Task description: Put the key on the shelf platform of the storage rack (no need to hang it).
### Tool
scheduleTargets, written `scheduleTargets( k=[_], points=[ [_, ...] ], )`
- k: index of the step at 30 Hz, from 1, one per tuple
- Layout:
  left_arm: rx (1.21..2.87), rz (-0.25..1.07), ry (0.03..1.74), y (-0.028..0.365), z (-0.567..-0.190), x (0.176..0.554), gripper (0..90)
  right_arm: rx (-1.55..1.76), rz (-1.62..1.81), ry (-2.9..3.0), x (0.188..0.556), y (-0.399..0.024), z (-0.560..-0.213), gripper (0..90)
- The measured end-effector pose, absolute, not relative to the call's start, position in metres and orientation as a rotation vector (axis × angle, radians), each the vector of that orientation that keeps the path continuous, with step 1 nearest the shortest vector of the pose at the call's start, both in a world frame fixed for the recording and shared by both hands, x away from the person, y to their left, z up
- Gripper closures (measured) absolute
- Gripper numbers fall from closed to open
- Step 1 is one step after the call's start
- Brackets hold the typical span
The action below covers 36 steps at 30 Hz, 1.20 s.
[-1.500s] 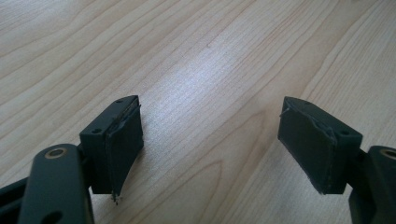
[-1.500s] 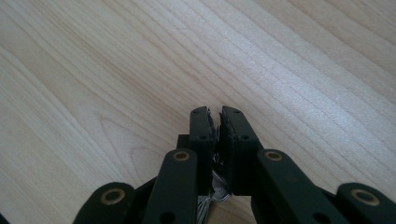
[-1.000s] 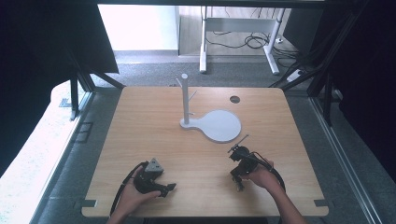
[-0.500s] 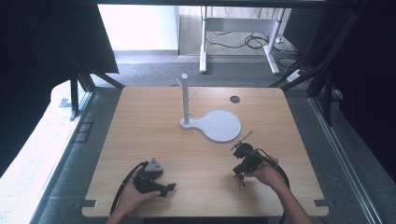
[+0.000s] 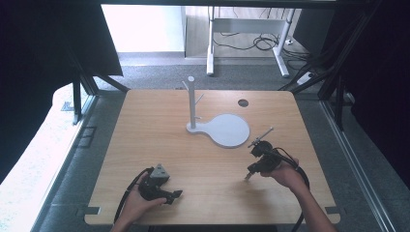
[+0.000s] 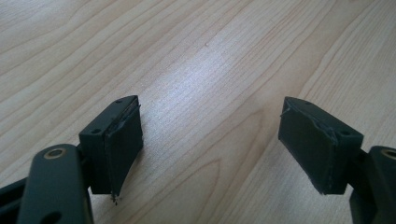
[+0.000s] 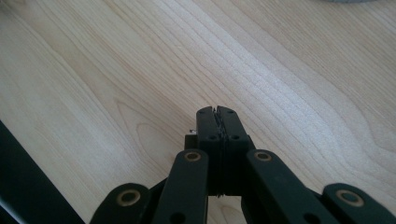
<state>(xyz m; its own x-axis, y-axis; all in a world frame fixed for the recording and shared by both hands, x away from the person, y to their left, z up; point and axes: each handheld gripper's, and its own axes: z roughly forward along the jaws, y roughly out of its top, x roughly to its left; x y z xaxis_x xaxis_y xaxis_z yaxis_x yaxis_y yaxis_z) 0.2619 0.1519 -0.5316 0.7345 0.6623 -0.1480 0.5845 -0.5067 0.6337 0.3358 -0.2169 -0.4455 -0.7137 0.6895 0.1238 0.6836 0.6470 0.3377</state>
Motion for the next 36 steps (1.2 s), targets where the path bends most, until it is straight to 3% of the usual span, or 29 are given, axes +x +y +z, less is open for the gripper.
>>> scheduleTargets(
  k=[36],
  points=[
    [2.214, 0.179, 0.939, 0.152, -0.528, 0.260, 22.6, 1.136, 0.565, 2.804, 0.352, -0.214, -0.413, 89.8]
  ],
)
